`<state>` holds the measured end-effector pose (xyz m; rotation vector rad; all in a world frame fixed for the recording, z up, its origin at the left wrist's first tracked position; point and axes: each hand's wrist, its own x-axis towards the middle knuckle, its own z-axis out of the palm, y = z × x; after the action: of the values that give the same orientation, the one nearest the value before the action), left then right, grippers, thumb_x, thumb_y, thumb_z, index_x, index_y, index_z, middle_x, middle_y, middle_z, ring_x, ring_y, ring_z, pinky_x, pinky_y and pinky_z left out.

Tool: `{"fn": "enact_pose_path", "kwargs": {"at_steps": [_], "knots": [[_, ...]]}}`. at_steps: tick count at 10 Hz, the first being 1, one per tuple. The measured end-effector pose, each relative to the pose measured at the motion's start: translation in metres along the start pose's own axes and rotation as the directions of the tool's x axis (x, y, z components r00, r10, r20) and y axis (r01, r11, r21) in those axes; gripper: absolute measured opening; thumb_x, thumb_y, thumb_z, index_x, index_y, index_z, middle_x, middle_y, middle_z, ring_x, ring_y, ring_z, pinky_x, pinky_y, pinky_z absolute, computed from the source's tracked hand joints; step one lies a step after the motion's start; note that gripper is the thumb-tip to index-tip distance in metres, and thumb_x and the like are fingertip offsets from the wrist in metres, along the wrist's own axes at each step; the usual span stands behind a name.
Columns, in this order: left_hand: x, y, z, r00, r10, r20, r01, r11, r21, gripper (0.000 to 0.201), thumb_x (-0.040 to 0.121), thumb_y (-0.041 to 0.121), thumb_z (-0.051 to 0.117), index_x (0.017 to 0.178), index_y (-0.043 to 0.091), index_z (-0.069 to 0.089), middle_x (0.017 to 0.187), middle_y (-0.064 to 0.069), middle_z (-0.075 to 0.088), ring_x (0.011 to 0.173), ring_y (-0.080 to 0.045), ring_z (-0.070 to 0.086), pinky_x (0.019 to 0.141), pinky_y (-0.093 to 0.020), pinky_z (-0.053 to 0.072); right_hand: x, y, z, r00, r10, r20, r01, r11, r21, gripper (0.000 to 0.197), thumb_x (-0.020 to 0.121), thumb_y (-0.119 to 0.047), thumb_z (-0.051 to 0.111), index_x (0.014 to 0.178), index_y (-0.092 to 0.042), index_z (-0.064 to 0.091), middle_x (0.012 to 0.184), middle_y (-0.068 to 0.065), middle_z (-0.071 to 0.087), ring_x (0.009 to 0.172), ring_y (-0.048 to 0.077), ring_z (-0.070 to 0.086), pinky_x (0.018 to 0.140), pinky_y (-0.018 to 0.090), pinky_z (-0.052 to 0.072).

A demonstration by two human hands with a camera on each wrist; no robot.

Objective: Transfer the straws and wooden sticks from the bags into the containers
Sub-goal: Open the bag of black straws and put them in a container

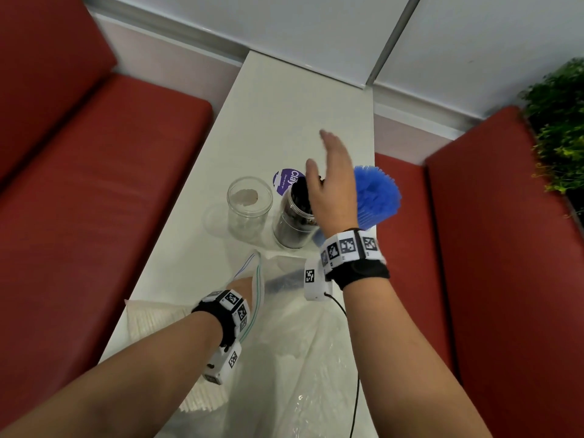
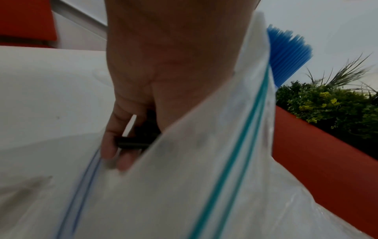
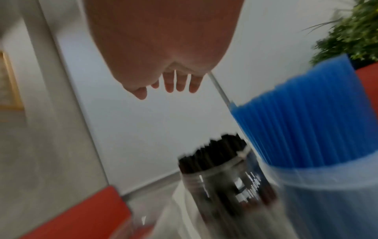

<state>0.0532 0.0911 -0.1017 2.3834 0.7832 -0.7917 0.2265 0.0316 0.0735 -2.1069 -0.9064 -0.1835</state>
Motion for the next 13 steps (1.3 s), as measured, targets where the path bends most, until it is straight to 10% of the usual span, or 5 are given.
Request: {"fn": "enact_pose_path", "kwargs": {"at_steps": [2,4,7,11,13], "knots": [[-0.007,-0.006,-0.016,0.999,0.026,0.041,-0.026,1.000,0.007,0.041,0.100,0.015,0.048,0.136,-0.003,0.045,0.136,-0.017,0.053,0.124,-0.027,0.053,0.100,-0.030,0.043,-0.033,0.022,0.030,0.856,0.202,0.475,0.062,0.874,-0.482,0.066,0.109,-0.042,0.034,0.162,-0.010,0.011,0.170,0.006,0.011,0.157,0.027,-0.003,0.127,0.048,-0.001],[-0.019,0.000,-0.050,0.985,0.126,0.120,-0.137,0.987,0.087,0.032,0.096,0.024,0.054,0.120,0.005,0.061,0.122,-0.012,0.064,0.112,-0.027,0.061,0.093,-0.032,0.046,-0.036,-0.009,0.007,0.993,0.029,0.112,-0.030,0.999,0.011,0.045,0.102,-0.008,0.042,0.145,-0.015,0.053,0.146,0.007,0.056,0.145,0.017,0.039,0.123,0.035,0.028],[-0.076,0.012,-0.151,0.990,0.141,-0.004,-0.126,0.902,0.413,0.025,0.071,0.028,0.079,0.072,0.017,0.057,0.062,0.005,0.060,0.071,-0.018,0.066,0.074,-0.031,0.056,-0.088,-0.043,0.021,0.503,0.119,0.856,-0.285,0.958,0.034,0.065,0.086,0.000,0.065,0.146,-0.019,0.046,0.131,0.003,0.065,0.114,0.018,0.063,0.094,0.028,0.053],[-0.197,0.058,-0.243,0.708,0.493,-0.505,-0.489,0.859,0.153,0.039,0.090,0.055,0.056,0.071,0.025,0.072,0.064,0.008,0.066,0.062,-0.005,0.058,0.056,-0.027,0.038,-0.099,-0.099,0.012,0.830,0.141,0.540,-0.448,0.746,0.493,0.033,0.089,-0.024,0.076,0.066,-0.016,0.054,0.050,-0.006,0.052,0.046,0.012,0.048,0.050,0.024,0.042],[-0.182,0.060,-0.224,0.544,0.255,-0.799,-0.838,0.206,-0.505,0.036,0.098,0.047,0.048,0.100,0.020,0.072,0.101,0.006,0.073,0.098,-0.011,0.068,0.087,-0.024,0.053,-0.085,-0.102,-0.021,0.873,0.195,0.447,-0.468,0.592,0.656,0.034,0.092,-0.013,0.074,0.068,-0.012,0.051,0.054,0.001,0.045,0.049,0.018,0.041,0.051,0.028,0.038]]}}
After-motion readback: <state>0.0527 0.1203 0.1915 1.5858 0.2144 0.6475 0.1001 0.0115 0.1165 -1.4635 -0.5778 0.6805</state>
